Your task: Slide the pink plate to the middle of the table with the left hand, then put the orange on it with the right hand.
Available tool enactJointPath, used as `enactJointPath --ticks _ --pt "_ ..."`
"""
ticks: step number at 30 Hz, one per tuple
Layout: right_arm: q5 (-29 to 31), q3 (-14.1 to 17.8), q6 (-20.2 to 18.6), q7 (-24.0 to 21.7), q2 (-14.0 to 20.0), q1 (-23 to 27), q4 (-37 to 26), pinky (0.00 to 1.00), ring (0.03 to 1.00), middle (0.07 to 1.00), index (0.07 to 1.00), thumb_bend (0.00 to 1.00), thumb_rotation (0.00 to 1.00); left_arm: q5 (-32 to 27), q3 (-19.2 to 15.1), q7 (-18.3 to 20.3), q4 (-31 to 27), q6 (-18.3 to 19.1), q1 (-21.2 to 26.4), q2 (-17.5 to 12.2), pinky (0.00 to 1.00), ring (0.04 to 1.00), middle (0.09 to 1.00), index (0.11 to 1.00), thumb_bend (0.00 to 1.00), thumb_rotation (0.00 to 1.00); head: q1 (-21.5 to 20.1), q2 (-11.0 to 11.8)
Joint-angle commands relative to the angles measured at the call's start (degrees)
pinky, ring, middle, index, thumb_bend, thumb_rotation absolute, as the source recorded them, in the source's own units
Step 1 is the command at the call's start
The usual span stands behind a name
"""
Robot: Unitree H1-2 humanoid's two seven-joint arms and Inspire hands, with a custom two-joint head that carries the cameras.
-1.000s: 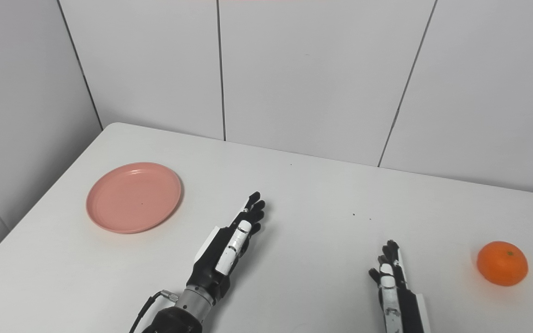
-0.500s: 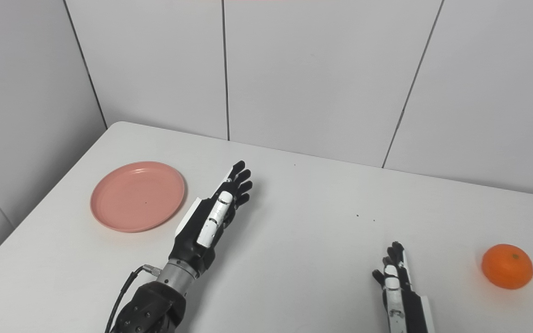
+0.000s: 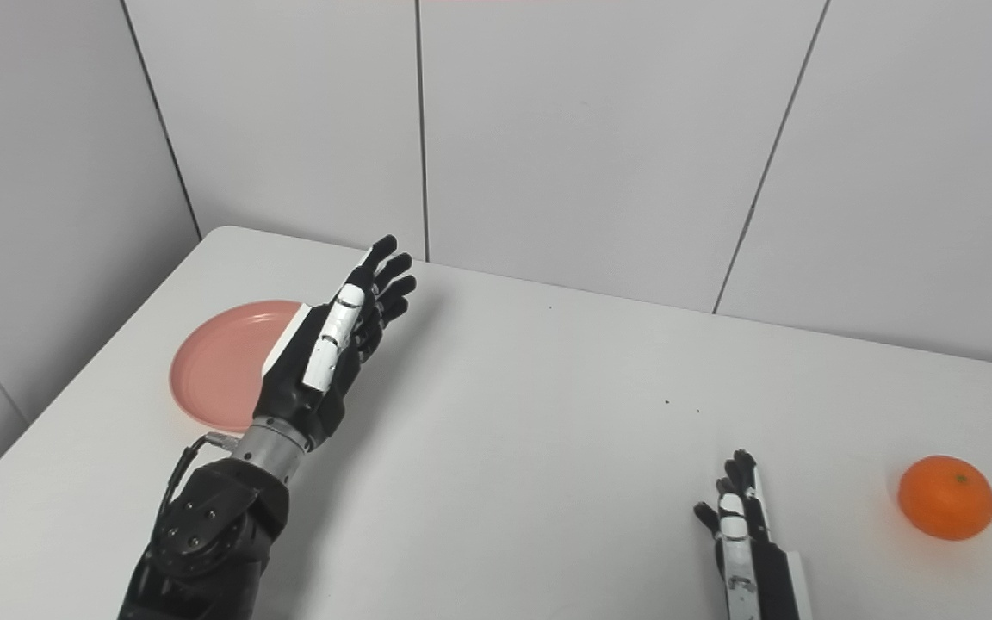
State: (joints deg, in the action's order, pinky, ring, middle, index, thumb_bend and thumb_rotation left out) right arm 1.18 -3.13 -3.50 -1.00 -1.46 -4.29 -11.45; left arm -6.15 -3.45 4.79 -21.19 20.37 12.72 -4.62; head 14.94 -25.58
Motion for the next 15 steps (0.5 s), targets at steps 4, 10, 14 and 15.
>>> enactJointPath --ticks 4,10,14,15 --pt "0.2 0.27 0.78 -0.09 0.01 0.78 -0.24 1.0 1.0 1.0 1.0 0.3 1.0 -2.89 -2.6 0.1 0.45 -1.21 3.84 -1.96 0.96 0.947 0.958 0.945 0.45 1.0 0.04 0.31" --pt "0.76 0.61 1.49 -0.13 0.04 0.86 0.43 1.0 1.0 1.0 1.0 0.31 1.0 -5.62 -6.41 -0.1 2.72 -2.25 5.67 -4.22 0.97 0.946 0.953 0.939 0.48 1.0 0.19 0.74" --pt "1.03 0.78 1.94 -0.21 0.07 0.98 0.68 1.0 1.0 1.0 1.0 0.31 1.0 -6.01 -8.44 -1.2 3.39 -1.59 6.83 -4.8 0.96 0.942 0.947 0.927 0.46 1.0 0.46 0.75" --pt "1.07 0.83 1.98 -0.24 0.12 0.99 0.69 1.0 1.0 1.0 1.0 0.31 1.0 -6.13 -8.9 -1.26 3.71 -1.82 7.02 -5.01 0.97 0.946 0.949 0.927 0.46 1.0 0.81 0.64"
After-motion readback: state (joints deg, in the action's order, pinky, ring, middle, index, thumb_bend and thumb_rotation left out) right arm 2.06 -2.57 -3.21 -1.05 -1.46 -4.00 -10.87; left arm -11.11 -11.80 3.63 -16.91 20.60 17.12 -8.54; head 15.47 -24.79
